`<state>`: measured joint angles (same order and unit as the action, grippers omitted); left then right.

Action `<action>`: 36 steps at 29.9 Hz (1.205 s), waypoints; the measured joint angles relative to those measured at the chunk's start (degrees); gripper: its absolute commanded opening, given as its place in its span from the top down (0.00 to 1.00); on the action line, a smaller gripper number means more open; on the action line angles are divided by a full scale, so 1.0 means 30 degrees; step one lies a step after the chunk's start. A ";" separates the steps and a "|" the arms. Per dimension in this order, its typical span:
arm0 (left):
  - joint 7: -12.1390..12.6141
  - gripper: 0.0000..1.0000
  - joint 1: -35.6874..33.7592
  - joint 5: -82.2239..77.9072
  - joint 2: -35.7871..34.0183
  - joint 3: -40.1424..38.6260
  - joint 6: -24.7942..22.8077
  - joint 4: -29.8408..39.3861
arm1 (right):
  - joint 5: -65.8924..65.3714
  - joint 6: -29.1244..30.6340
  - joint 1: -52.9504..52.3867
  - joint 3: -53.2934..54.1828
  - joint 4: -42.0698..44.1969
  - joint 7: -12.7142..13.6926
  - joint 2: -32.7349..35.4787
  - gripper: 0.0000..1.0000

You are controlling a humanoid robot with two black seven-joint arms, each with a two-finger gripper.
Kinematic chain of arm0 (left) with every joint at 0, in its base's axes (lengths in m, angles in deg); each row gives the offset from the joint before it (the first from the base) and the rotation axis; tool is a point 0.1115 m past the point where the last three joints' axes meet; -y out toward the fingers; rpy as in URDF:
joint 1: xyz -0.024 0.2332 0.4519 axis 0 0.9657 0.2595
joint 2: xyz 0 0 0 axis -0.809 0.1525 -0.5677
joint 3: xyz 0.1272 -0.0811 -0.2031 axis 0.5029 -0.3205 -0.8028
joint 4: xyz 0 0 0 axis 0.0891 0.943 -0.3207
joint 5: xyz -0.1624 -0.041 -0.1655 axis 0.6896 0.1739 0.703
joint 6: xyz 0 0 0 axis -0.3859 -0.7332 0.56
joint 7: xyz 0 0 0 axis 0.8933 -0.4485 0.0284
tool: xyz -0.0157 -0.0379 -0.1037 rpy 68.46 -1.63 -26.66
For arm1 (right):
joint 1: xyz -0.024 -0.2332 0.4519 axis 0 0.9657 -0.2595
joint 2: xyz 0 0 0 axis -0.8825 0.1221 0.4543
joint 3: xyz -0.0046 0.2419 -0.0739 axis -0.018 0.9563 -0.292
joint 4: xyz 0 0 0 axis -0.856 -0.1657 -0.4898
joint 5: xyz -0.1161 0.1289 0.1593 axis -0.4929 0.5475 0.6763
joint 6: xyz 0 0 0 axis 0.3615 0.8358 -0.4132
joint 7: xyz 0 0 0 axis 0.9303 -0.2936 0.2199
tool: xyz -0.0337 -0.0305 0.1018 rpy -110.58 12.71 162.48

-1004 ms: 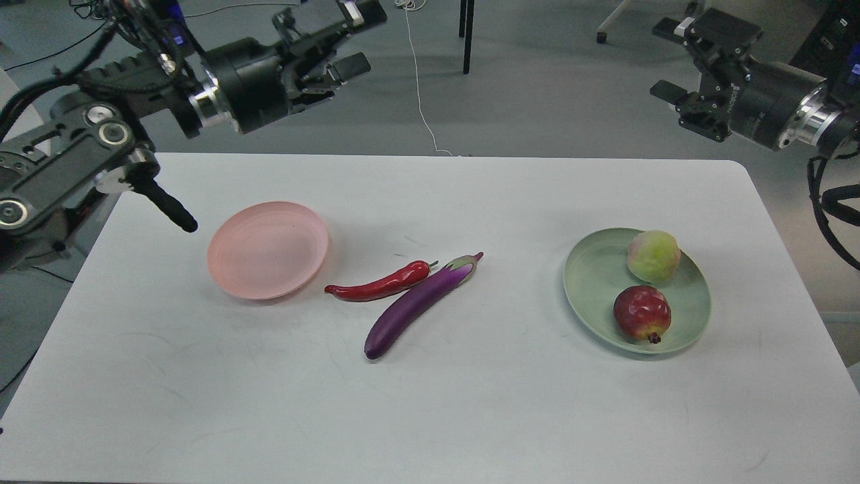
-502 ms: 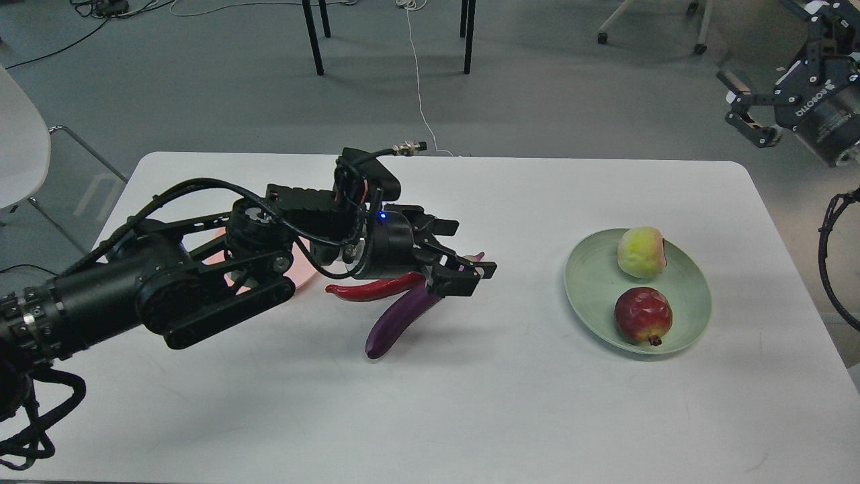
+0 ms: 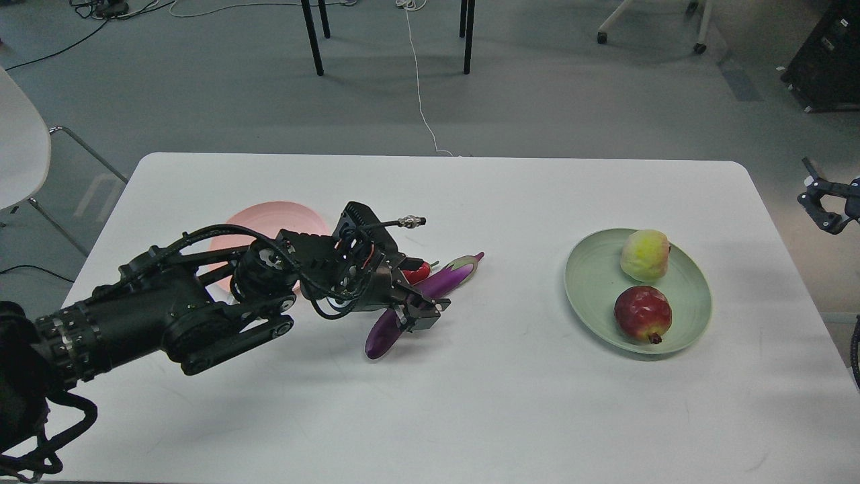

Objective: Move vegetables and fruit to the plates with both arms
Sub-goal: 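Grasp the purple eggplant with the left hand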

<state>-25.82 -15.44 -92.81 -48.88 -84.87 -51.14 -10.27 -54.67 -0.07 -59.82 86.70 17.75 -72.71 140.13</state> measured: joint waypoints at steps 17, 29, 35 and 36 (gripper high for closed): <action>-0.0050 0.81 0.0500 0.0010 0.0003 0.0707 0.0250 -0.0095 | -0.0008 0.0000 -0.0019 0.0465 -0.0093 -0.0001 -0.0009 0.02; -0.0114 0.78 -0.0176 0.1062 -0.2619 -0.1012 0.0231 0.3096 | -0.0062 0.0000 -0.0047 0.0750 -0.0091 0.0029 0.0047 0.02; 0.0163 0.34 -0.0075 0.1190 -0.2966 -0.0994 0.0121 0.3617 | -0.0115 0.0000 -0.0048 0.0809 -0.0129 0.0030 0.0047 0.02; 0.0412 0.34 -0.0010 0.1174 -0.2828 -0.0932 0.0117 0.3623 | -0.0119 0.0000 -0.0047 0.0810 -0.0128 0.0030 0.0046 0.02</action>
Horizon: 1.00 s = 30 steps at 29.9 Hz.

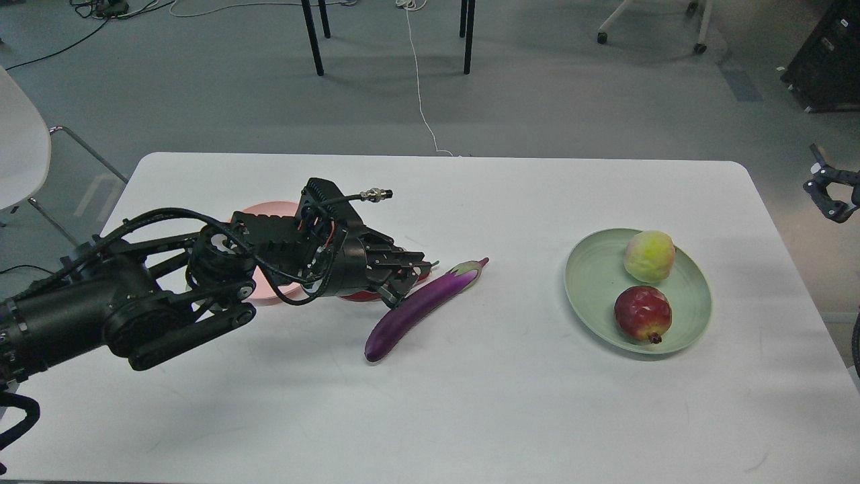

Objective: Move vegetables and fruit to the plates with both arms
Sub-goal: 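Grasp the purple eggplant with the left hand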

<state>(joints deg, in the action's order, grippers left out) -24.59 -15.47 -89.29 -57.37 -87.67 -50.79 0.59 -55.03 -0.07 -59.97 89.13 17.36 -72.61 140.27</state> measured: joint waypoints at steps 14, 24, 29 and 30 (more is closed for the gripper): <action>0.1779 0.38 0.0829 -0.0485 0.1947 0.1392 0.0021 -0.1750 | -0.0065 0.0000 0.0025 0.0002 0.0059 0.0000 -0.0071 0.02; 0.1741 0.80 0.1483 -0.0880 0.2337 0.1470 0.0051 -0.2695 | -0.0066 0.0000 -0.0100 0.0002 0.0048 0.0000 -0.0076 0.02; 0.1704 0.89 0.1493 -0.0963 0.2313 0.1351 0.0113 -0.2577 | -0.0088 0.0000 -0.0157 0.0003 0.0053 0.0000 -0.0042 0.02; 0.1674 0.89 0.1473 -0.0971 0.2245 0.1280 0.0117 -0.2418 | -0.0088 0.0000 -0.0163 0.0002 0.0054 0.0000 -0.0030 0.02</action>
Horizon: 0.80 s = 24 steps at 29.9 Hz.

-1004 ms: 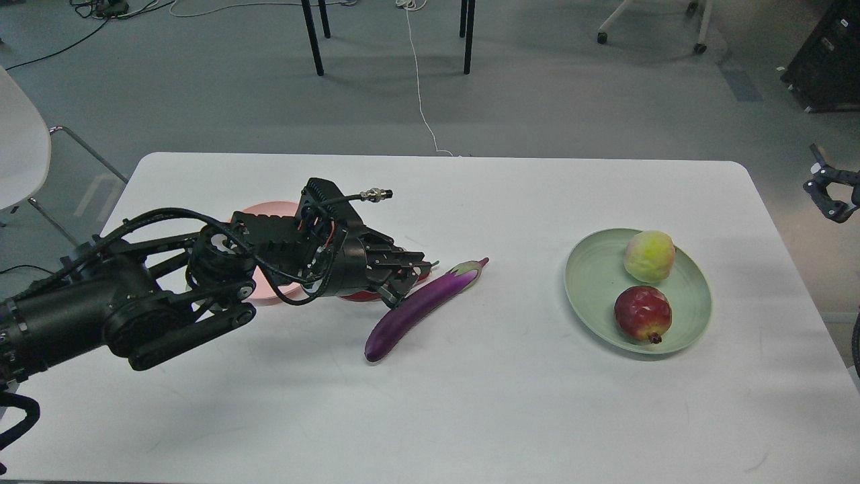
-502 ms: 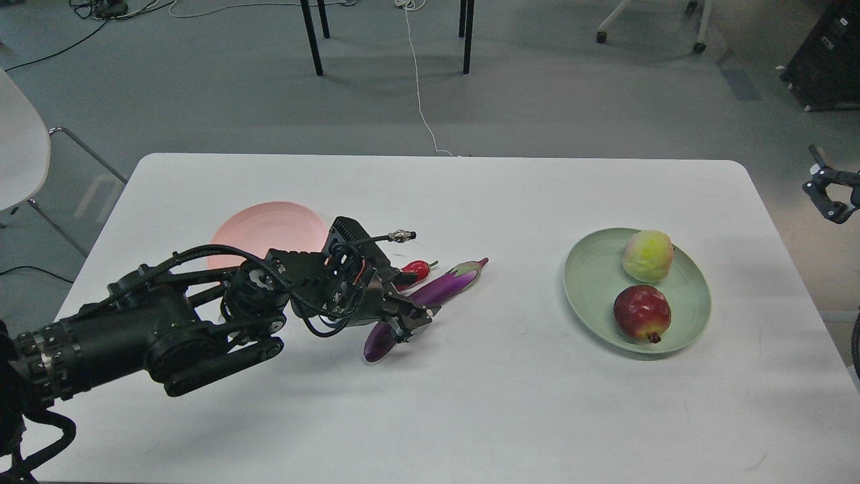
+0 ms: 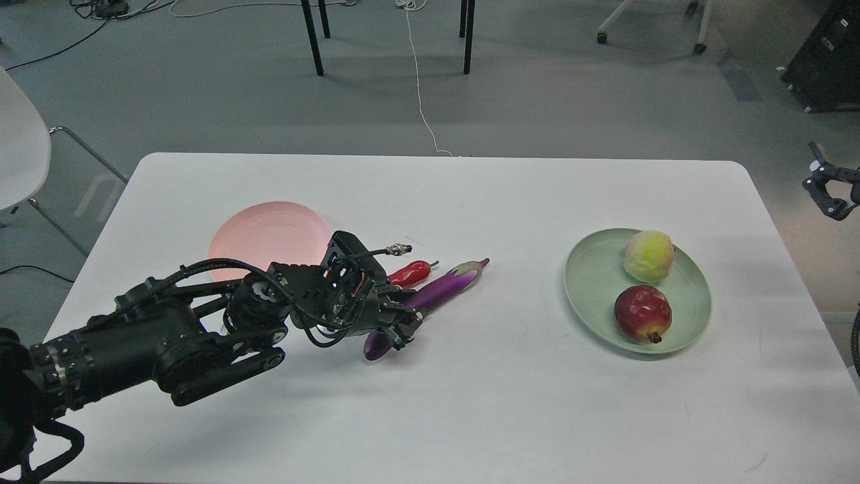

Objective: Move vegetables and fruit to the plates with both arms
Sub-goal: 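Grasp the purple eggplant with the left hand, then lift the eggplant onto the pink plate and release it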

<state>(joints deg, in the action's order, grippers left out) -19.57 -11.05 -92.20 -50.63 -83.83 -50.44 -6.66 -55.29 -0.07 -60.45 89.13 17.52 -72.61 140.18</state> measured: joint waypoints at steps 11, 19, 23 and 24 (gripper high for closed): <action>-0.0161 0.86 -0.0576 0.3351 -0.5847 -0.3320 -0.0162 0.4073 | 0.0013 0.0000 -0.0016 0.0117 0.0066 0.0000 0.0576 0.02; -0.1027 0.80 0.0040 0.3562 -0.7056 -0.3080 0.0338 -0.0307 | 0.0001 0.0000 -0.0017 0.0170 -0.0004 0.0000 0.0538 0.02; -0.1088 0.68 0.0249 0.3549 -0.6237 -0.2640 0.1239 -0.2544 | -0.0031 0.0000 -0.0100 0.0181 -0.0059 0.0017 0.0510 0.02; -0.1091 0.60 0.0263 0.3549 -0.5952 -0.2338 0.1362 -0.3178 | -0.0042 0.0000 -0.0107 0.0181 -0.0054 0.0020 0.0510 0.02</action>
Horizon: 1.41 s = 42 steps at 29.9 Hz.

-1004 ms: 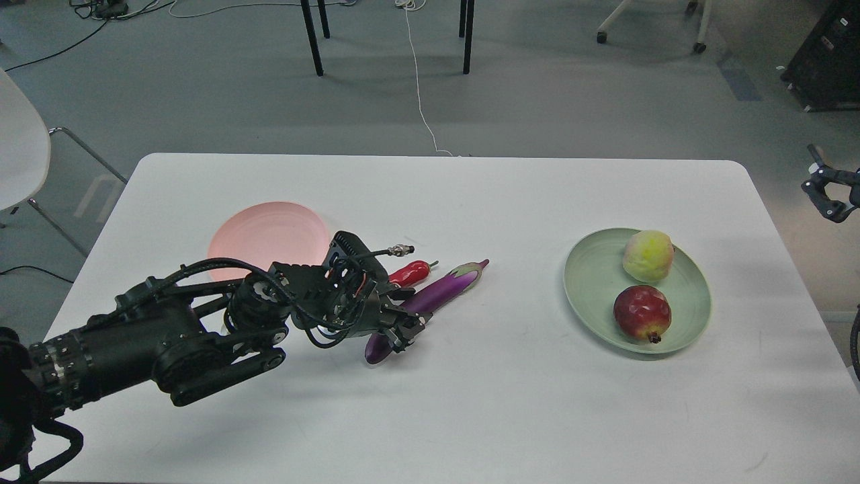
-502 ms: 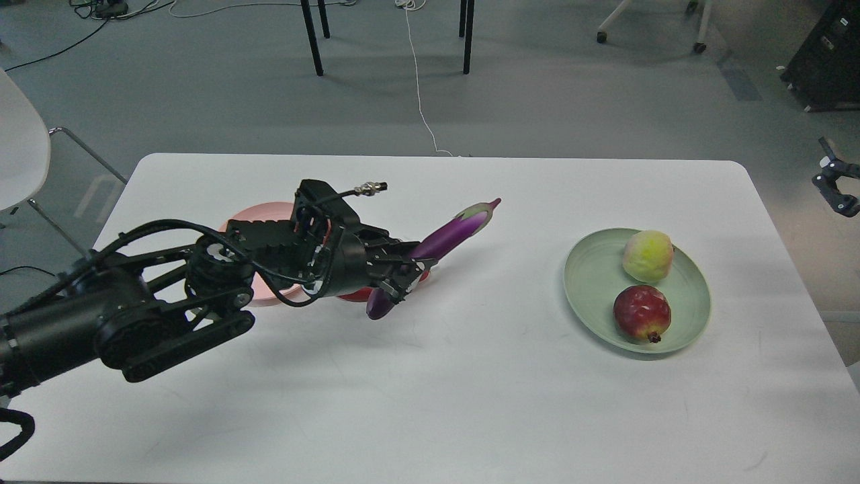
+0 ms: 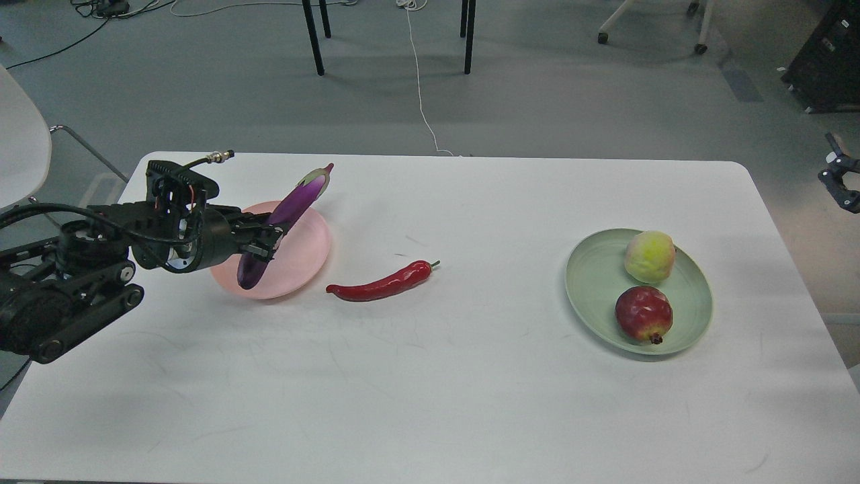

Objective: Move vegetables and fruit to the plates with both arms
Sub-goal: 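Lift the eggplant onto the pink plate and release it, then reach the left hand to the red chili pepper and grasp it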

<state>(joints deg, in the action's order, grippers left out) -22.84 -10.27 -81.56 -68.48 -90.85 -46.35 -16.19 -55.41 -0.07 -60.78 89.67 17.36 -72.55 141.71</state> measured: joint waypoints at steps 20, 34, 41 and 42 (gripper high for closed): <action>-0.0019 0.09 -0.1296 0.1630 0.1195 0.0630 0.1175 0.0800 | -0.0024 0.0000 0.0003 -0.0035 -0.0010 0.0009 0.0111 0.02; -0.0052 0.22 -0.2287 -0.0261 0.4843 0.3623 0.1066 0.2070 | -0.0025 0.0000 0.0066 -0.0023 0.0012 0.0009 0.0306 0.02; -0.0014 0.31 -0.1862 -0.1698 0.5972 0.3948 0.1166 0.0253 | -0.0023 0.0000 0.0064 0.0066 -0.0016 0.0009 0.0287 0.02; -0.0010 0.39 -0.1843 -0.1712 0.6025 0.3949 0.1166 0.0083 | -0.0024 0.0000 0.0058 0.0075 -0.0032 0.0009 0.0285 0.02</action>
<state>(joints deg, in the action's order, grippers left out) -22.87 -15.80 -86.69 -50.41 -79.00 -42.86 -15.94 -55.49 -0.07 -60.60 89.90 17.27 -72.53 142.57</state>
